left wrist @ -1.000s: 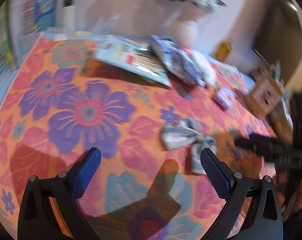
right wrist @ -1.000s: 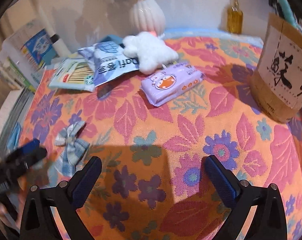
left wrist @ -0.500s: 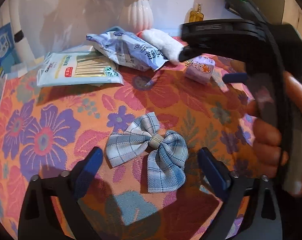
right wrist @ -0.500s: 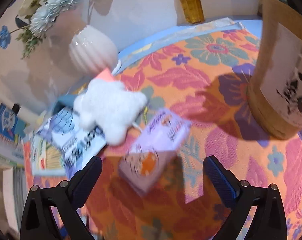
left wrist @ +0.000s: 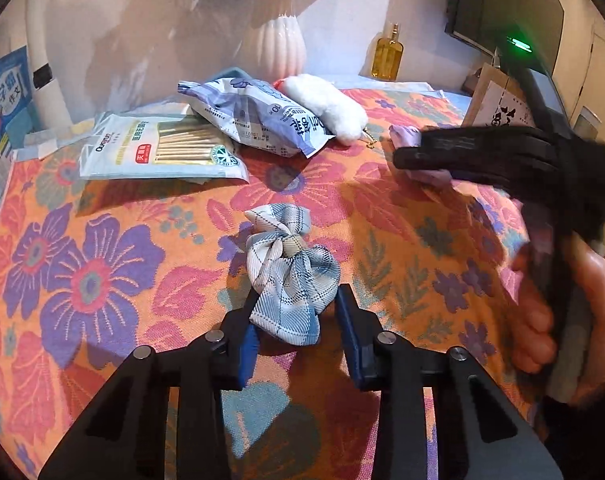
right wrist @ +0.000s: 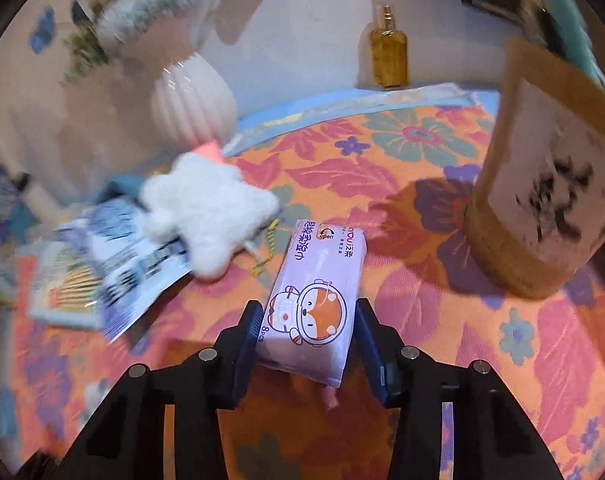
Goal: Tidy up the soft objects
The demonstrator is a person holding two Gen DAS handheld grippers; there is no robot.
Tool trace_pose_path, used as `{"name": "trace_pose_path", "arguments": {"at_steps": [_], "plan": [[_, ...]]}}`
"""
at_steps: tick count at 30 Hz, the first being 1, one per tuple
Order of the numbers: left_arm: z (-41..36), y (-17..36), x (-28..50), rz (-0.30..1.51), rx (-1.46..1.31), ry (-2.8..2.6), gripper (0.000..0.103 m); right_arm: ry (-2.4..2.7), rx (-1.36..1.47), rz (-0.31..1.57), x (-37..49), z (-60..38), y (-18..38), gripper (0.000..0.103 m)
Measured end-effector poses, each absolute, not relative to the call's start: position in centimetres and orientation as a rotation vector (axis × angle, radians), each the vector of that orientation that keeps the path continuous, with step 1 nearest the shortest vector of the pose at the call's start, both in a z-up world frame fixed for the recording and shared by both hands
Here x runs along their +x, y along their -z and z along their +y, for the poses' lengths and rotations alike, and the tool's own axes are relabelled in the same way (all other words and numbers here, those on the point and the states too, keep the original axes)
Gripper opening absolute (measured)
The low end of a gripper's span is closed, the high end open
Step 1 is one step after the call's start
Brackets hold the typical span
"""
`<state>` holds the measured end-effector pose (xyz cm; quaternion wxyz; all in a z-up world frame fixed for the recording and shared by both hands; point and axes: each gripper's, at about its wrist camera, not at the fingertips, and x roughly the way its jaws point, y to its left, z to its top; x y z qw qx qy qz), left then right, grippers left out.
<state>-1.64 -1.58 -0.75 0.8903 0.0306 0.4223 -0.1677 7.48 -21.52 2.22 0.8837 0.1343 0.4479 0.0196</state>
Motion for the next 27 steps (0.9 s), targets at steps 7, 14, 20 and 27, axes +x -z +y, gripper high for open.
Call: {"name": "trace_pose_path", "arguments": {"at_steps": [7, 14, 20, 27], "plan": [[-1.4, 0.8, -2.0, 0.878, 0.042, 0.398, 0.032, -0.321, 0.297, 0.955, 2.8, -22.7, -2.1, 0.045], [-1.3, 0.7, -2.1, 0.883, 0.018, 0.424, 0.036, -0.366, 0.227, 0.960, 1.3, -22.1, -1.9, 0.045], [-1.2, 0.7, -2.1, 0.889, 0.004, 0.446, 0.043, -0.401, 0.261, 0.963, 1.7, -22.4, -1.5, 0.056], [-1.2, 0.6, -2.2, 0.891, 0.003, 0.442, 0.045, -0.392, 0.234, 0.958, 1.5, -21.9, -1.6, 0.059]]}}
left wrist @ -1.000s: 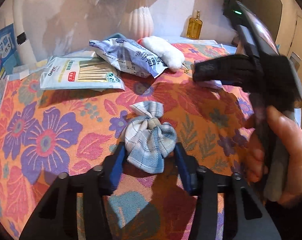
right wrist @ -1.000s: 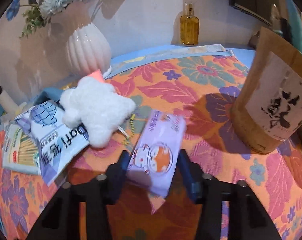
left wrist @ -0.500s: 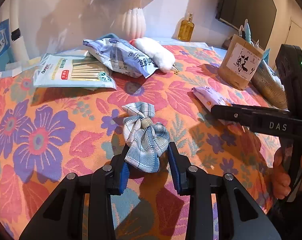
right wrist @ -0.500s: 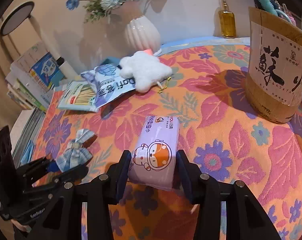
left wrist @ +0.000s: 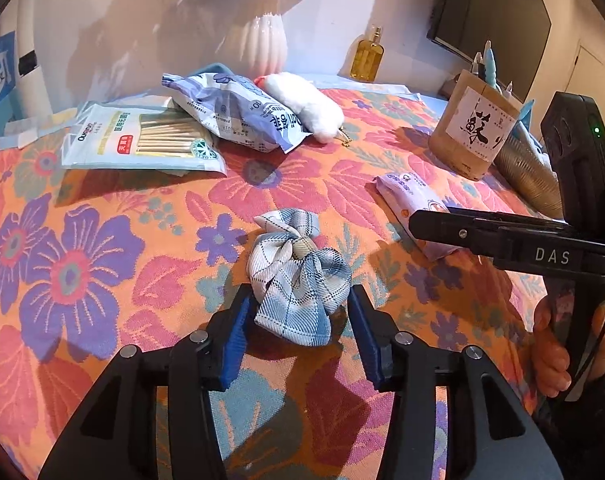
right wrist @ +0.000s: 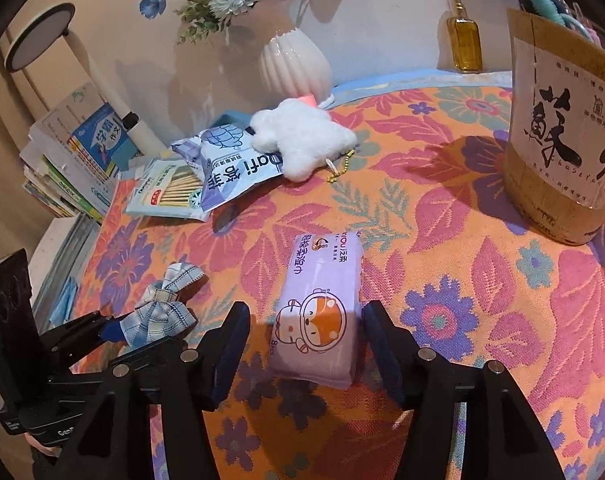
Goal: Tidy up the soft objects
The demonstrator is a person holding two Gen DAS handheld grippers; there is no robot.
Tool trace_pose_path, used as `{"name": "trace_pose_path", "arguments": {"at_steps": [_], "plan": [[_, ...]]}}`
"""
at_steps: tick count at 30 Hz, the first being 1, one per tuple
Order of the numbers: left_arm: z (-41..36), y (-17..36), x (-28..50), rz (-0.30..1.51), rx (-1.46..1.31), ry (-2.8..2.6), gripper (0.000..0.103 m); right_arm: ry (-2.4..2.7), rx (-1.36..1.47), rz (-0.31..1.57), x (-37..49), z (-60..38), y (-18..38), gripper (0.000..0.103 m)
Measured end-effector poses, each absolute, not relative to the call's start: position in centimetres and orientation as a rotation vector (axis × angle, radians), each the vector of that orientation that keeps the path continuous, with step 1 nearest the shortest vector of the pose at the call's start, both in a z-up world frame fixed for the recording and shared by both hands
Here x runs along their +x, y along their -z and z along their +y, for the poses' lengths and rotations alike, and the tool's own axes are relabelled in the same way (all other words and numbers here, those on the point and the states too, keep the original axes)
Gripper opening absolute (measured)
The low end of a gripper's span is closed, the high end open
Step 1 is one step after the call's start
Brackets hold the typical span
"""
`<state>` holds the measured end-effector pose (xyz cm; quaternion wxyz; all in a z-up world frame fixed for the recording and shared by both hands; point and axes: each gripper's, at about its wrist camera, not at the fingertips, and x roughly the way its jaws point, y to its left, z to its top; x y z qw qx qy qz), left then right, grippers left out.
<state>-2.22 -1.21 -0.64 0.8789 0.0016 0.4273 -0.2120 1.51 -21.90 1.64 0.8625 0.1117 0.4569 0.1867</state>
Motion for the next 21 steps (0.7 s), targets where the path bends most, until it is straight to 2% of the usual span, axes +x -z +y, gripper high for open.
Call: {"name": "trace_pose_path", "arguments": {"at_steps": [4, 6, 7, 8, 9, 21], "plan": [[-1.2, 0.6, -2.2, 0.891, 0.012, 0.439, 0.045, -0.386, 0.219, 0.956, 1.6, -21.7, -1.6, 0.059], [-1.3, 0.6, -2.2, 0.892, 0.008, 0.446, 0.048, -0.384, 0.214, 0.955, 1.6, -21.6, -1.6, 0.059], [-1.2, 0.6, -2.2, 0.893, 0.006, 0.449, 0.061, -0.383, 0.214, 0.955, 1.6, -21.6, -1.5, 0.059], [-1.2, 0.5, -2.2, 0.894, 0.005, 0.446, 0.080, -0.383, 0.216, 0.955, 1.6, -21.6, -1.5, 0.059], [-1.1, 0.4, -2.2, 0.891, 0.002, 0.437, 0.087, -0.384, 0.217, 0.955, 1.6, -21.6, -1.5, 0.059], [-0.1, 0.6, -1.8, 0.896, -0.061, 0.427, 0.088, -0.371, 0.184, 0.951, 1.7, -21.2, -1.5, 0.059]]}}
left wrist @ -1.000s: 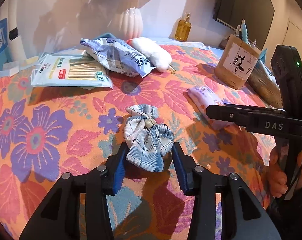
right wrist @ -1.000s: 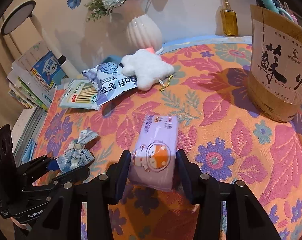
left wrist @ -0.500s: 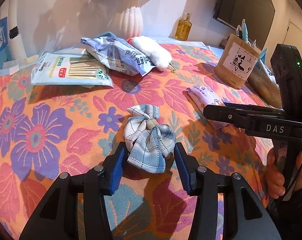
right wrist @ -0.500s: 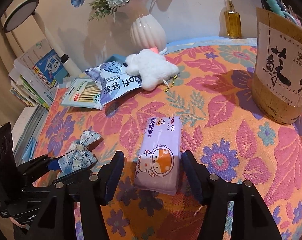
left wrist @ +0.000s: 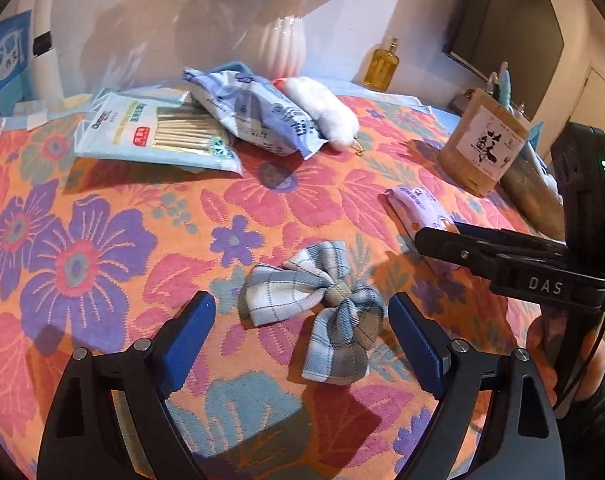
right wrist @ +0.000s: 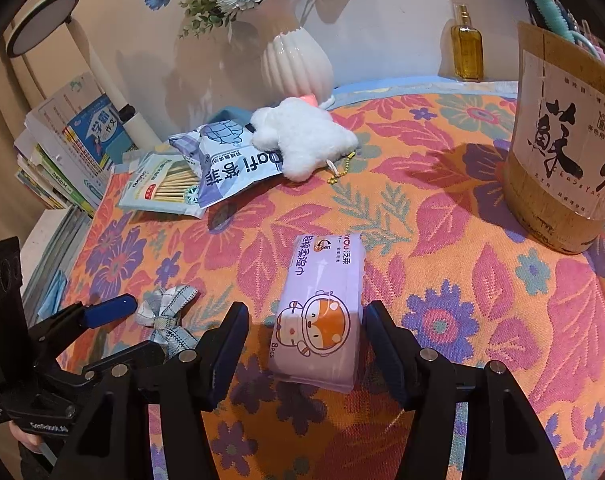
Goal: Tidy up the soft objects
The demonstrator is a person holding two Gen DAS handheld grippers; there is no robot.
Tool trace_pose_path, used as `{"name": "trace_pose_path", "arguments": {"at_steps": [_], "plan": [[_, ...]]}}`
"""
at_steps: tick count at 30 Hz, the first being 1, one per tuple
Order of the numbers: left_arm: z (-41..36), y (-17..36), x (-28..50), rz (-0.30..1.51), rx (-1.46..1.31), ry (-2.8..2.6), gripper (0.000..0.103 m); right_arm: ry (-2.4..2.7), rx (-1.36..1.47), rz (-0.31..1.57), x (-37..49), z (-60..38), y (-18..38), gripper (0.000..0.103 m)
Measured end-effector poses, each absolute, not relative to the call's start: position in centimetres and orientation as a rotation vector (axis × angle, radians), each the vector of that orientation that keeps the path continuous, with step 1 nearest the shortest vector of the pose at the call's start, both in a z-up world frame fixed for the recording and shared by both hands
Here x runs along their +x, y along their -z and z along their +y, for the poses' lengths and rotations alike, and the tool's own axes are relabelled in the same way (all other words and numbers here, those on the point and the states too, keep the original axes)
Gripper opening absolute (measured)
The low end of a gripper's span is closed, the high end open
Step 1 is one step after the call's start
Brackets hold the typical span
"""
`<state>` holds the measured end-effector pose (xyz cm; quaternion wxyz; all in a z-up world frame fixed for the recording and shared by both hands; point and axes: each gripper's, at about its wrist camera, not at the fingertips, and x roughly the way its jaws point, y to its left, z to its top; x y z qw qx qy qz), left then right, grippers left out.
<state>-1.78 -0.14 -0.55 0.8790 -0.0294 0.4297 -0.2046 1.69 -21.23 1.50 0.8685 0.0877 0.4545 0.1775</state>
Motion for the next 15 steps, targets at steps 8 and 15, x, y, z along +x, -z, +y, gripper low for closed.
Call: {"name": "trace_pose_path", "arguments": {"at_steps": [8, 15], "plan": [[-1.3, 0.7, -2.0, 0.894, 0.009, 0.426, 0.087, -0.368, 0.177, 0.951, 1.7, -21.1, -1.4, 0.059], [-1.4, 0.6, -2.2, 0.894, 0.015, 0.427, 0.087, -0.365, 0.169, 0.951, 1.8, -21.2, -1.4, 0.059]]}}
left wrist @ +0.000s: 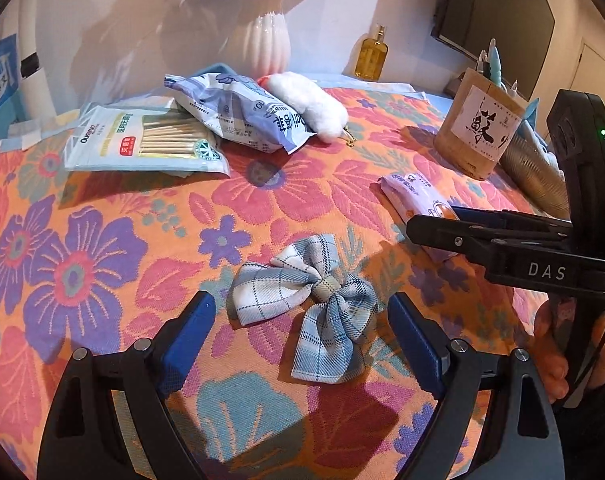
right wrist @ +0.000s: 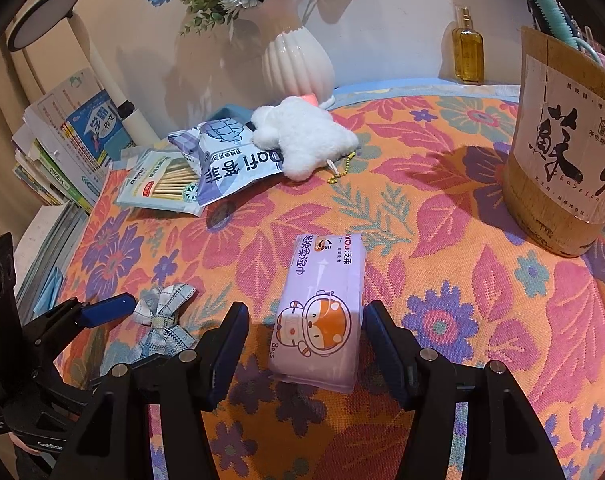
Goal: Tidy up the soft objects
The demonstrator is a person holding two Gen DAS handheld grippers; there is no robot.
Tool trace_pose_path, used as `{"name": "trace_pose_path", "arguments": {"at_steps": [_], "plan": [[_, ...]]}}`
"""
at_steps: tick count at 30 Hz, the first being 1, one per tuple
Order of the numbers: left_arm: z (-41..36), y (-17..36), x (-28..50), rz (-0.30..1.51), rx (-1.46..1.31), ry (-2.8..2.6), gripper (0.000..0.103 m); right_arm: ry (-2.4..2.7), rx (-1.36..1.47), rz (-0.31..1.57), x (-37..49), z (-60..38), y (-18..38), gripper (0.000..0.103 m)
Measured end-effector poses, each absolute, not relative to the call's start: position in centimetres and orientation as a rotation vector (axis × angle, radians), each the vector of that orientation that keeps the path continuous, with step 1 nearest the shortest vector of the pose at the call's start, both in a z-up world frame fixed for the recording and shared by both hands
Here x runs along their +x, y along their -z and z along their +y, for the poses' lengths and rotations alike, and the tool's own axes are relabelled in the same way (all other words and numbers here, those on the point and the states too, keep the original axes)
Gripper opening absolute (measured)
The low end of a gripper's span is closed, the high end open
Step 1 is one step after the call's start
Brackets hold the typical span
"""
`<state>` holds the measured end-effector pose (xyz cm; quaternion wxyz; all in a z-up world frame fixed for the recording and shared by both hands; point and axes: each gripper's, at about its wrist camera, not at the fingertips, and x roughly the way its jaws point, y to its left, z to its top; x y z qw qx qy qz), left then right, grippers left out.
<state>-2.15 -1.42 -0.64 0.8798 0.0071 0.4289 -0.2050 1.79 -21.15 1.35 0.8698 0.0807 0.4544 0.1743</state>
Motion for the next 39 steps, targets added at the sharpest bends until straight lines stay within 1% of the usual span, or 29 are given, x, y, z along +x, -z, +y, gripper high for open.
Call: {"name": "trace_pose_path", "arguments": {"at_steps": [5, 6, 8, 10, 12, 19, 23, 25, 27, 28, 29, 30, 33, 35, 36, 39], "plan": [[-1.5, 0.7, -2.2, 0.892, 0.027, 0.425, 0.086, -0.362, 0.164, 0.951, 1.9, -21.1, -1.3, 0.059], [-1.6, 0.7, -2.1, 0.892, 0.032, 0.425, 0.085, -0.360, 0.159, 0.950, 1.8, -21.0, -1.3, 0.059], [-1.8, 0.8, -2.1, 0.894, 0.046, 0.423, 0.078, -0.356, 0.147, 0.950, 1.9, -20.9, -1.3, 0.059], [-2.0, 0.8, -2.2, 0.889, 0.060, 0.423, 0.076, -0.350, 0.136, 0.950, 1.8, -20.7, -1.3, 0.059], [-2.2, 0.8, -2.3, 0.883, 0.073, 0.425, 0.069, -0.347, 0.130, 0.950, 1.8, -20.7, -1.3, 0.059], [-2.4, 0.8, -2.3, 0.880, 0.087, 0.426, 0.067, -0.346, 0.127, 0.950, 1.9, -20.6, -1.3, 0.059], [-2.5, 0.8, -2.4, 0.878, 0.089, 0.426, 0.064, -0.345, 0.126, 0.950, 1.9, -20.6, -1.3, 0.059], [-2.4, 0.8, -2.4, 0.877, 0.088, 0.428, 0.057, -0.345, 0.128, 0.950, 1.9, -20.6, -1.3, 0.059], [-2.5, 0.7, -2.5, 0.870, 0.090, 0.427, 0.040, -0.344, 0.126, 0.949, 1.9, -20.6, -1.3, 0.059], [-2.5, 0.7, -2.5, 0.866, 0.093, 0.426, 0.035, -0.343, 0.122, 0.950, 1.9, -20.5, -1.3, 0.059], [-2.7, 0.7, -2.6, 0.860, 0.101, 0.423, 0.025, -0.338, 0.114, 0.950, 1.9, -20.4, -1.2, 0.056], [-2.8, 0.6, -2.8, 0.853, 0.111, 0.423, 0.019, -0.320, 0.088, 0.950, 1.8, -20.1, -1.2, 0.042], [-3.2, -0.2, -3.5, 0.808, 0.138, 0.419, 0.017, -0.317, 0.022, 0.927, 1.4, -18.9, -1.4, 0.036], [-3.1, -1.8, -4.2, 0.779, 0.073, 0.456, 0.017, -0.381, 0.031, 0.880, 0.2, -18.7, -2.5, 0.036], [-3.2, -2.8, -4.5, 0.766, 0.047, 0.474, 0.017, -0.424, 0.072, 0.841, -1.0, -19.2, -3.8, 0.036], [-5.3, -7.8, -5.4, 0.674, 0.008, 0.550, 0.017, -0.432, 0.153, 0.765, -3.7, -21.9, -8.0, 0.036]]}}
